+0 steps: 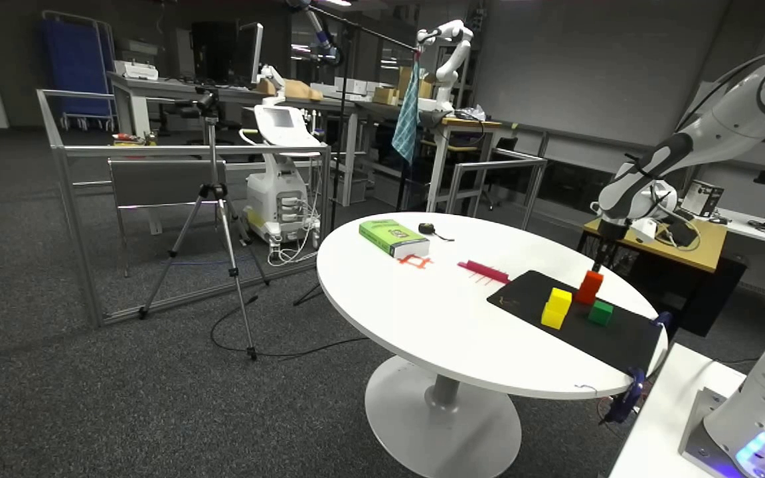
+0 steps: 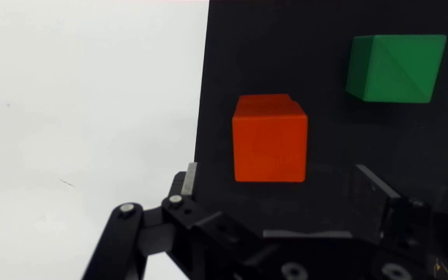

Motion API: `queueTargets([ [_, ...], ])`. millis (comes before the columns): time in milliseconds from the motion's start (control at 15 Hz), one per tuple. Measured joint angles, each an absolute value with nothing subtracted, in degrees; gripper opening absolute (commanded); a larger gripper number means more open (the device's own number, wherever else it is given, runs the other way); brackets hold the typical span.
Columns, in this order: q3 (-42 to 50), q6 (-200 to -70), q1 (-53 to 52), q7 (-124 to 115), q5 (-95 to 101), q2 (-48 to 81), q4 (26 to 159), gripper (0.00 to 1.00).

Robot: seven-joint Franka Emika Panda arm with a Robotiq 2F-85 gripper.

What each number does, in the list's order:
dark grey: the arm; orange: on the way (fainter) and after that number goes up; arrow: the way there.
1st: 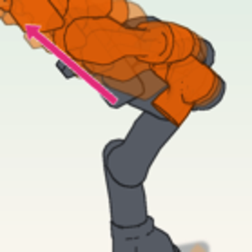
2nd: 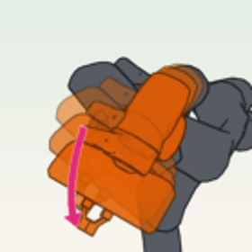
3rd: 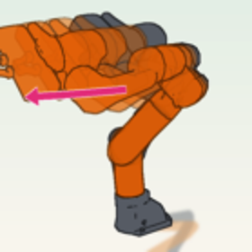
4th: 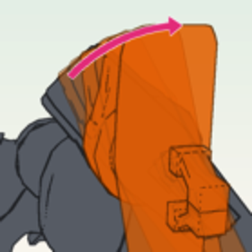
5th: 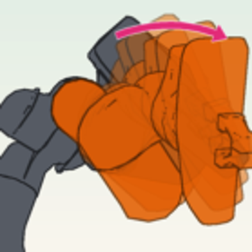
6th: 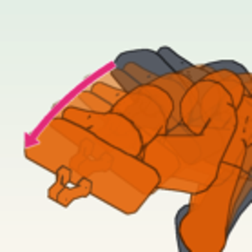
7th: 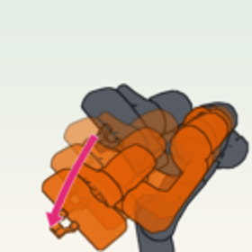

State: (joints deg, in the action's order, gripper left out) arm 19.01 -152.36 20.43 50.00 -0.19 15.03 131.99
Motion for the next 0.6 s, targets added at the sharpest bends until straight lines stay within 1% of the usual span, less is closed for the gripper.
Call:
queueTargets([
  [600, 18.5, -152.4, 21.3, 50.0, 1.7, 18.7, 129.8, 1.0],
])
